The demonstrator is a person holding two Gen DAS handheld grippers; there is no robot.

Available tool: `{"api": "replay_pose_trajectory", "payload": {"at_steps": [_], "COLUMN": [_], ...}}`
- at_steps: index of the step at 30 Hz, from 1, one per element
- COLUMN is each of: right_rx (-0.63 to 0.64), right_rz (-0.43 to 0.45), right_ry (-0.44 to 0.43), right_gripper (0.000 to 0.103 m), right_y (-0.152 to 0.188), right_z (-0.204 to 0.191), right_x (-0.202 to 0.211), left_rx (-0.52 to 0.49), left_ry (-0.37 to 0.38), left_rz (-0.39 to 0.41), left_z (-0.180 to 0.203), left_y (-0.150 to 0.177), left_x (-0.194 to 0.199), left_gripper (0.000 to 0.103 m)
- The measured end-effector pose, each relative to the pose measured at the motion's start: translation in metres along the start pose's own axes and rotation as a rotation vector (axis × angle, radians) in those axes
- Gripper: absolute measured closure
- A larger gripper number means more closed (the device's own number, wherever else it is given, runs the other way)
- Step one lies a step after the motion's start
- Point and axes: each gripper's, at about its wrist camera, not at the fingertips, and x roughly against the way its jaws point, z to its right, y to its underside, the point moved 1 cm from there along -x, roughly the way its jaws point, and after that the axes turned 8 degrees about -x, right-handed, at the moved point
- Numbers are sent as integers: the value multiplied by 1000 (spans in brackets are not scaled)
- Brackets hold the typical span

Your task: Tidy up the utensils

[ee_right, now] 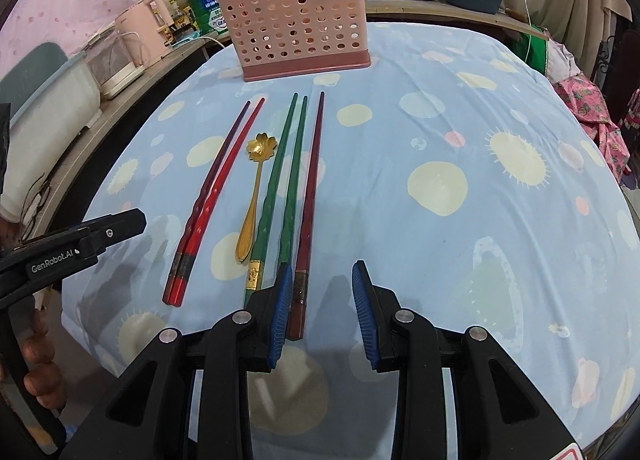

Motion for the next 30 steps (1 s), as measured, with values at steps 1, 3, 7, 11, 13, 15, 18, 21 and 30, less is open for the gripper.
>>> {"api": "replay_pose_trajectory", "payload": {"at_steps": [1,3,7,11,13,15,18,21,30], "right_rx": [3,6,9,4,9,13,12,9,2], "right_rz": [-3,-5,-7,-11,-17,-16,-14,-14,-16], "right_ry": [0,0,5,7,15,19,22,24,19], "right_gripper": [74,75,77,77,78,79,83,92,94], "right_y": [1,1,2,2,3,4,4,4,3], "right_z": [-1,-2,-2,1,0,0,1,2,4], "right_x": [-1,-2,-4,-6,-8,-9,-10,-11,-11], "left_rx": [0,1,-2,-5,-8,-12,-19,-27,-67], "left_ry": [1,2,6,10,12,16,21,27,44], "left_rz": [-1,-5,-9,-14,-15,-16,-21,-27,-36], "left_z": [0,-1,1,3,4,6,8,12,26], "left_y": [1,2,3,4,4,5,6,8,10], "left_x": [0,-1,-2,-3,-4,-4,-5,-5,-9], "left_gripper": [54,54,54,54,54,54,54,54,54]}}
